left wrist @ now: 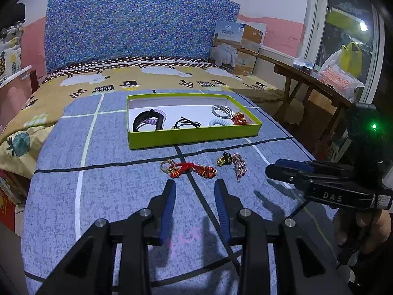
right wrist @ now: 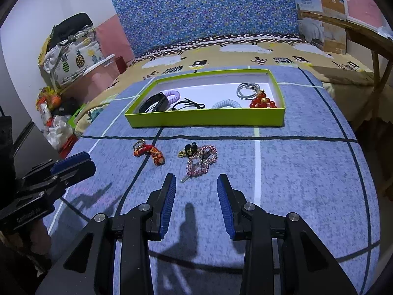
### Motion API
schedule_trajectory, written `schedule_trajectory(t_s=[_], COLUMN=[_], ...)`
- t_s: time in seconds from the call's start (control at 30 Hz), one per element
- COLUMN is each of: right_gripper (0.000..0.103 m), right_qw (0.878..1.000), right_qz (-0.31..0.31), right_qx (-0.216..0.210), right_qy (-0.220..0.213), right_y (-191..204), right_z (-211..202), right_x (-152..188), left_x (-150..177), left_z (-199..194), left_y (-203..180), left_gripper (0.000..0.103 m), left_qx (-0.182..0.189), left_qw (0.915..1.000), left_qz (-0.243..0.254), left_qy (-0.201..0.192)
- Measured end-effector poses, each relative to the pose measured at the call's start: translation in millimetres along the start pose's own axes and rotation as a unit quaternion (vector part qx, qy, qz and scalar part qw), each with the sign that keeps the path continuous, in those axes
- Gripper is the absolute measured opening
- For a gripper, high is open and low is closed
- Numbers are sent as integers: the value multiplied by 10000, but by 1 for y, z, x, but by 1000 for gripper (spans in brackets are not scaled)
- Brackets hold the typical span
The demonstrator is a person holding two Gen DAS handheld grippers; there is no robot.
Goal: Organize jewelry
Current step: 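Move the left tool to the red cord keychain while the right tool approaches the pink rhinestone clip, then grasp the red cord keychain with the left tool while the right tool grasps the pink clip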
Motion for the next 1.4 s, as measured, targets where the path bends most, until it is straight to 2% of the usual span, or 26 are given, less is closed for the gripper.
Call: schedule_trajectory(t_s=[0.43,0.77,1.07,1.17,1.4], right_gripper=[36,36,36,24,22], right_qw=[9996,9986,9979,9977,9975], right_qz=[78,37,183,220,-64], right_qx=[175,295,459,498,535], right_qy=[224,431,419,413,457], right_y=[2,1,-20,-26,-24], right_z=[35,54,48,46,49], right_x=[-18,-22,-21,-20,-23], left_x=[-6,-11,-15,-17,-22], left_z=[8,26,48,56,72], left_y=[10,3,-3,-4,-6], left_gripper=[36,36,36,36,36], left_qx=[8,372,591,568,403], left_qw=[9999,9983,9950,9944,9935], left_qz=[-158,-327,-543,-612,-727], left_qy=[35,305,590,648,784])
Point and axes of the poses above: each gripper's, at about its wrist camera, not at the fingertips, and z roughly the way its jaws point, y to its left, x to its underside, the point moved 6 cm from there along z, roughly the way its jaws point, and after that the axes turned 10 degrees about y, right-handed, at the moved point
